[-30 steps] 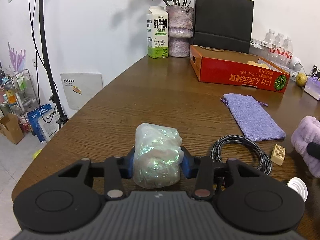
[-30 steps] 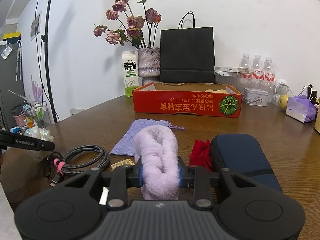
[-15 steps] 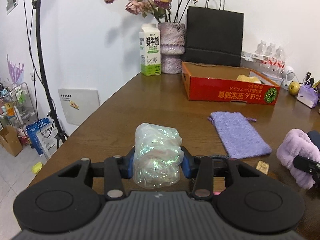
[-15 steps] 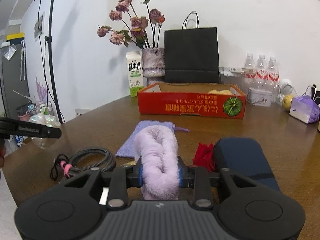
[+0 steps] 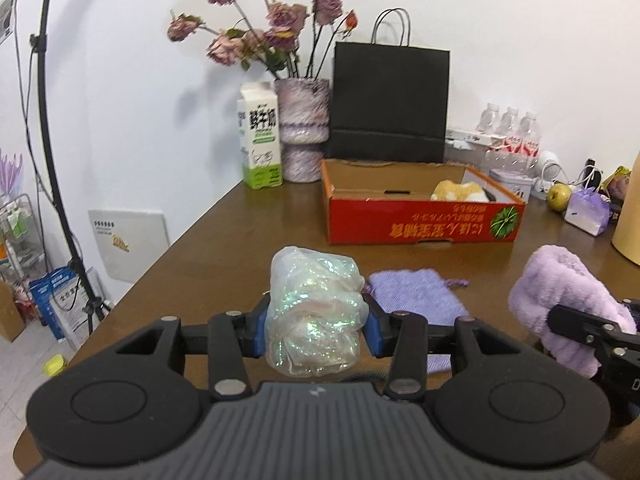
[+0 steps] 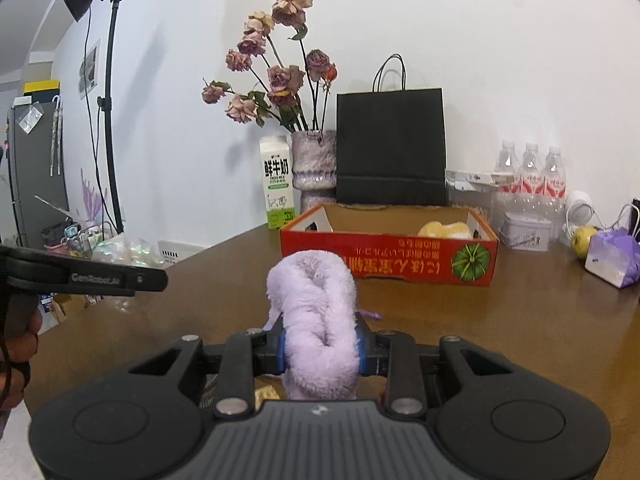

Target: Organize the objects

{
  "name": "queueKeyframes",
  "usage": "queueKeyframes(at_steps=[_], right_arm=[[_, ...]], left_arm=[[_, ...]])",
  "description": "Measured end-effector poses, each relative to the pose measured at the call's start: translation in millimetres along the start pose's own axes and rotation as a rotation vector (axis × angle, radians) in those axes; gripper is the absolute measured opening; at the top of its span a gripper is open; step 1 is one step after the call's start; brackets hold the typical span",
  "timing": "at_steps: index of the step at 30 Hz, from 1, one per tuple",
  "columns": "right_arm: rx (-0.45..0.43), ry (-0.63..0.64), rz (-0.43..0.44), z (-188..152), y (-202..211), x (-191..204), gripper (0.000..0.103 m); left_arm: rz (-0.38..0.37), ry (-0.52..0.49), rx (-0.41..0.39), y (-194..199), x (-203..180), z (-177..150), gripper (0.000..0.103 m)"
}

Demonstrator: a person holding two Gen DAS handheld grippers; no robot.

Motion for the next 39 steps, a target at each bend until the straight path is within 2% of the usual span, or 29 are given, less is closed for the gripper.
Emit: queueKeyframes(at_steps=[8,18,39], right_arm=[[-0.025,0.005,-0.004,25.0,-13.0,-5.1,0.029],[-0.039,0.0,-0.008,57.9,-39.1,-14.6,0.029],[0.006,0.003,-0.046,101.3,-113.7,-38.9,0.029]], left_arm=[[-0.012,-0.037,-0.031,-13.0,-15.8,25.8,0.045],[-0.035,-0.051,-0.031,-42.1,-33.0,54.8,0.045],[-0.044,-0.055,0.002,-116.7,-49.8,105.5,0.045]])
Point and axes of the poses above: each gripper's, at about its wrist camera, not at the fingertips, and y roughly against the way its jaws point, x to its left, z to its top, the point moved 5 cm from there along -y, roughly the way its jaws point, and after that the axes turned 10 degrees about -z, right-handed, at the moved point
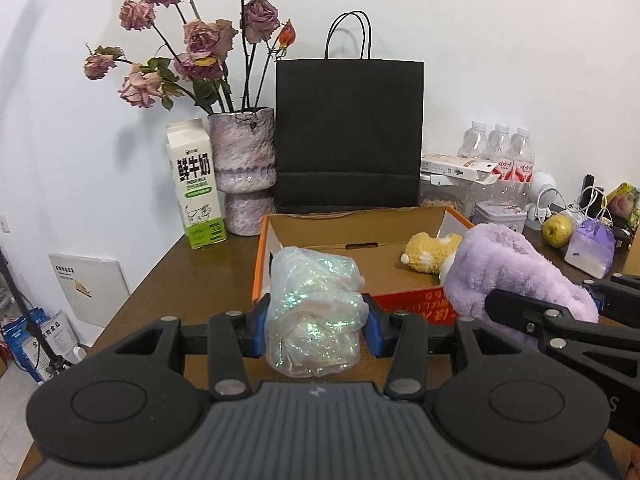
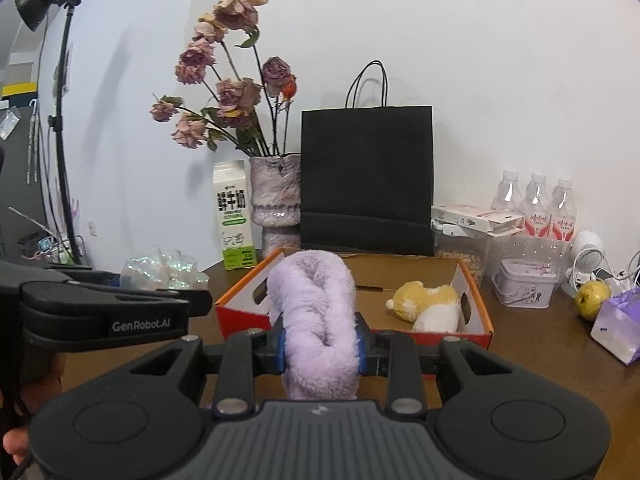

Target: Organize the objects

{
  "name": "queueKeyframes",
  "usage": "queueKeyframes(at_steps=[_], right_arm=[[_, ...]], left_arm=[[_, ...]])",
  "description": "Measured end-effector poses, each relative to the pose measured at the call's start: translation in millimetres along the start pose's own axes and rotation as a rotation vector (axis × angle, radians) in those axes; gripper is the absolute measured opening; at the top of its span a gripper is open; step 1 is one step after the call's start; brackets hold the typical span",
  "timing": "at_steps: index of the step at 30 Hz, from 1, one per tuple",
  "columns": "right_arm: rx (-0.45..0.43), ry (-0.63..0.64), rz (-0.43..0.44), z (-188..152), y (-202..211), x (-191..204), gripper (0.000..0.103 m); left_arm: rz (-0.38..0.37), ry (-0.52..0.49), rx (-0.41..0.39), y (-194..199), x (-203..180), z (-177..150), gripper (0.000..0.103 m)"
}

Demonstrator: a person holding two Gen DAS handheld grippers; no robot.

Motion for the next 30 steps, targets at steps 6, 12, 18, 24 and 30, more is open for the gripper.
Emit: queueKeyframes(at_steps=[6,12,18,24,30], right_arm=[[0.019,-0.005,-0.012,15.6,-25.1,-6.8,0.029],[0.029,0.002,-0.027,27.7,-51.0,-12.5,0.029],[0.032,0.016,-0.034,36.5,-73.5,-12.5,0.029],[0.053,0.03,-0.043,40.8,-99.2,-10.6,0.029],[0.079,0.033,-0.051,42.2,-122.9,-10.4,0.029]], left_arm=[[0.003,0.017,0.016,-23.3,1.3,16.8,0.045],[0.022,0.05,0.034,-50.7,9.8,28.3,0.045],[0.046,0.077,0.045,-73.7,19.4,38.9,0.045],[0.069,0.088,0.06,-94.4,26.0,47.7,0.045],[0.082,0.098,0.081,-112.6,30.3,52.2,0.045]])
Point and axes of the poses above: each gripper's, at about its wrist camera, not at the fingertips, and y roughly against the way its jaws point, x to its left, z to its top, the point moved 5 cm from there along -y, roughly the way its jaws point, and after that the axes turned 10 degrees about -z, right-handed, at the moved point
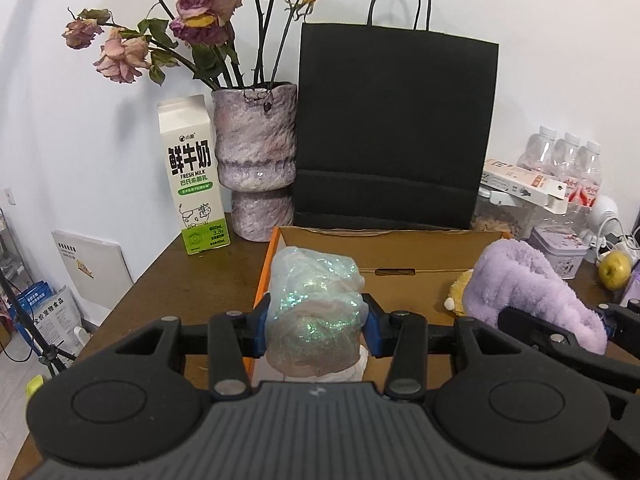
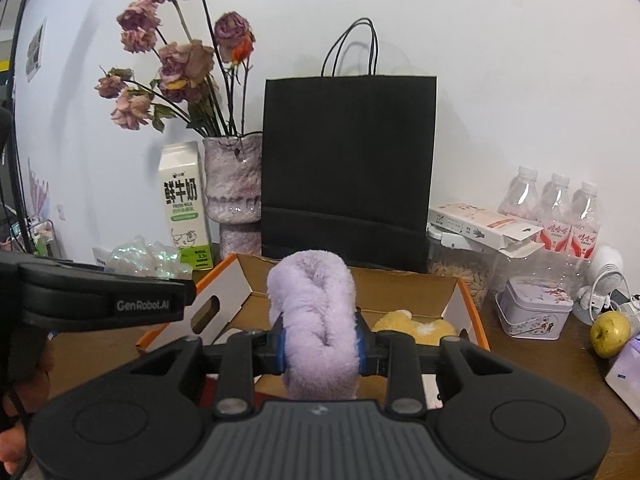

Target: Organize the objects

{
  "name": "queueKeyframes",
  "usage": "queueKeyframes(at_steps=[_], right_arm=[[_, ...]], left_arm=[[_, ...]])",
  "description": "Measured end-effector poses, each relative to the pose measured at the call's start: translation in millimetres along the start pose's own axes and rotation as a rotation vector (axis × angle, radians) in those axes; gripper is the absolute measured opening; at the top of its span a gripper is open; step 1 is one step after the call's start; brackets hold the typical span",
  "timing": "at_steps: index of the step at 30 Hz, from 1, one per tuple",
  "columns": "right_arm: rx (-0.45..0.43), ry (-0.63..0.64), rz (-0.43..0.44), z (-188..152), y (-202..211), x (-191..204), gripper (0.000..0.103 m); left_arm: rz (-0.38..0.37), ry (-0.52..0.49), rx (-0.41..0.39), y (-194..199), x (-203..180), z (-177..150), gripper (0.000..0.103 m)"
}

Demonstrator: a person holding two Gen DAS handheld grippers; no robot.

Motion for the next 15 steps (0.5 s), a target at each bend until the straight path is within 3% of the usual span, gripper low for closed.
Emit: queueKeyframes(at_steps=[15], right_arm=[[0.061,-0.003,-0.013,2.2,-55.8,-2.6,0.029]], left_arm=[[0.051,-0.032,0.027,-43.6,-4.8,7.2,0.044]])
Point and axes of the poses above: each gripper's, at about its wrist camera, not at the fingertips, and y roughly against the way its jaws point, x to its left, z to its top, the point moved 5 cm from there along -y, roughly the way its jaws point, and after that the axes turned 10 degrees about -z, right-handed, at the moved point
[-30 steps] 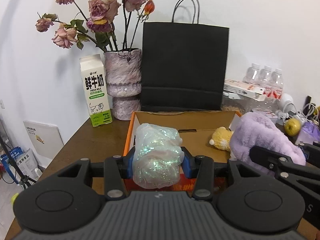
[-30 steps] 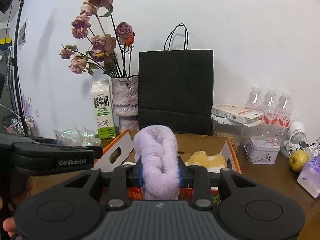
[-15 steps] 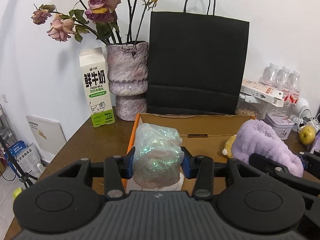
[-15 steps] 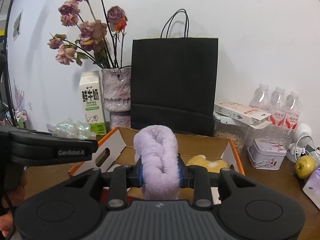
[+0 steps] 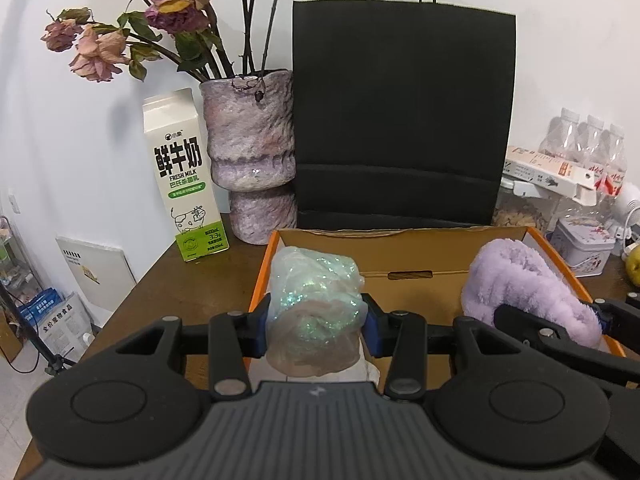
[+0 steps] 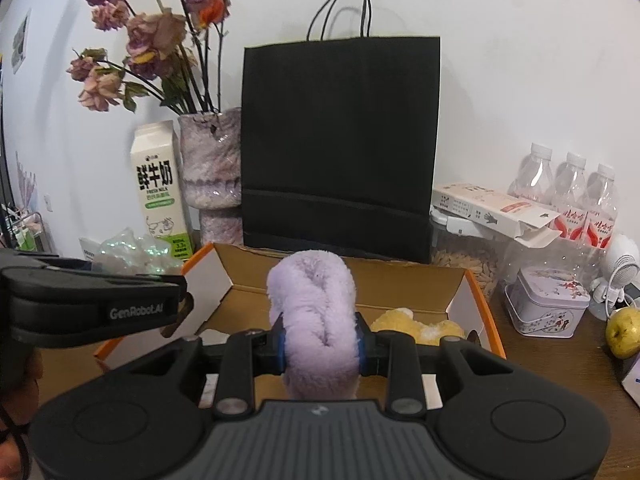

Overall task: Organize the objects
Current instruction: 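Open both tools to drop the iridescent bag and headband into the box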

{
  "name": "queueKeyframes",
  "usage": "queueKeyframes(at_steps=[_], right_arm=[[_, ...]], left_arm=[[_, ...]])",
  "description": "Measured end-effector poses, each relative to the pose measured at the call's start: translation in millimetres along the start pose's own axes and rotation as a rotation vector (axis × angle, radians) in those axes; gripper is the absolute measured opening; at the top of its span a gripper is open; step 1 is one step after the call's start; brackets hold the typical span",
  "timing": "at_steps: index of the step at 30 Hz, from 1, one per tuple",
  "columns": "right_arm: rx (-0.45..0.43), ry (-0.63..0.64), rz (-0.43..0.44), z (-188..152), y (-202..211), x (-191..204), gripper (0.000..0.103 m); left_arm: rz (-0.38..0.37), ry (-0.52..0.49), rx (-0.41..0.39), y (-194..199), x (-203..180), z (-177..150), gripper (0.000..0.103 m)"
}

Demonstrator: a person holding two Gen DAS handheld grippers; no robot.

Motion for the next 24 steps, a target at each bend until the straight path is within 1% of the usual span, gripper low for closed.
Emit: queueKeyframes(at_steps=[17,22,23,24], right_arm=[[0.076,-0.017,-0.025,-9.9,-47.0,-17.0,0.03],[0.081,-0.017,-0.03,-13.1,-53.0,-22.8,0.039],[0.079,-0.015,-0.033,-13.5,-53.1,-23.9,0.041],[0.08,-0.013,-0.035,-14.0,-53.3,-24.8,0.045]], left_arm=[[0.007,-0.013,0.014,-37.2,-6.2,-2.7,0.045],[0.01,-0.024,0.012,-44.1,-6.3,-2.6,0.054],[0.014,-0.027,0.011,-44.9,-6.3,-2.7,0.059],[0.016,-0.028,0.008,-45.3,-6.1,-2.8,0.064]])
Point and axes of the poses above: each gripper's, at about its wrist camera, not at the fingertips, and y roughly against the way its jaws point, x to its left, z to its top, the point moved 5 cm from there along -y, roughly the way its jaws point, and after that the axes turned 10 degrees about -z, right-handed, at the moved point
